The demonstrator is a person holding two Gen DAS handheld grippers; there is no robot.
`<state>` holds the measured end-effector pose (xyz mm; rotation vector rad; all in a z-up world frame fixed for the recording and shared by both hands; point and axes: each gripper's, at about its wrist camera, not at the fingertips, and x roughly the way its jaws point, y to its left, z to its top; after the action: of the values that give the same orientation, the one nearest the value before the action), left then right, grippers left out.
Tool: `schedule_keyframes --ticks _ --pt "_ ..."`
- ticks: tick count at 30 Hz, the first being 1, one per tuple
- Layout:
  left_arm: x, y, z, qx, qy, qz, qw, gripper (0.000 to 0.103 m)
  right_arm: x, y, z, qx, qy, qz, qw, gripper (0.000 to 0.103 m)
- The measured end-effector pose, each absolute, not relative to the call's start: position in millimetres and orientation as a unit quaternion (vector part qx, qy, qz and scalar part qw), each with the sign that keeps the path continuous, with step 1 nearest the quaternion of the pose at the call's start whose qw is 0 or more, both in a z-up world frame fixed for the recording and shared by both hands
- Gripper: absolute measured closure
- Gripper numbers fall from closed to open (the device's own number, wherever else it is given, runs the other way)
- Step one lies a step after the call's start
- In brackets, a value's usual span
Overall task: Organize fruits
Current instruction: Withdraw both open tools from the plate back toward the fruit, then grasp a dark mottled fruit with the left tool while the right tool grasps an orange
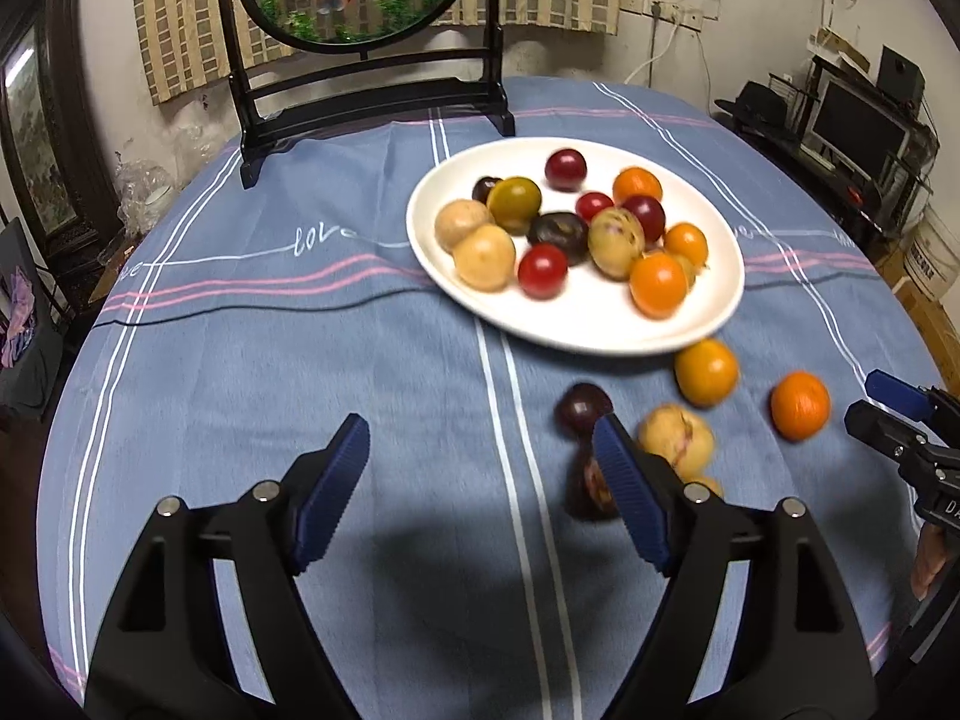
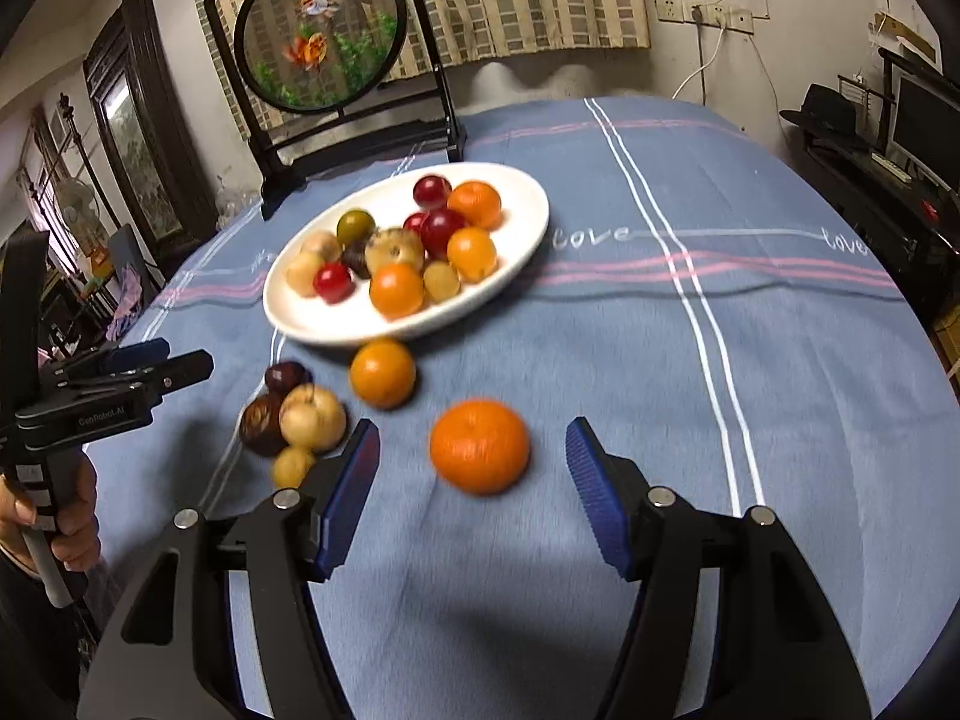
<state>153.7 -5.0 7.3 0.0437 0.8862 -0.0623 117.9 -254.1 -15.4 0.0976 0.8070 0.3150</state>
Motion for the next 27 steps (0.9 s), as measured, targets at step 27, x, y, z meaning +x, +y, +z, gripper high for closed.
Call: schedule_keyframes --ticks 27 --pt "150.2 -36.6 -41.2 0.041 0.482 -0.056 0.874 0.023 98.5 -246.3 -31.8 0.037 0.417 0.163 0.893 0.038"
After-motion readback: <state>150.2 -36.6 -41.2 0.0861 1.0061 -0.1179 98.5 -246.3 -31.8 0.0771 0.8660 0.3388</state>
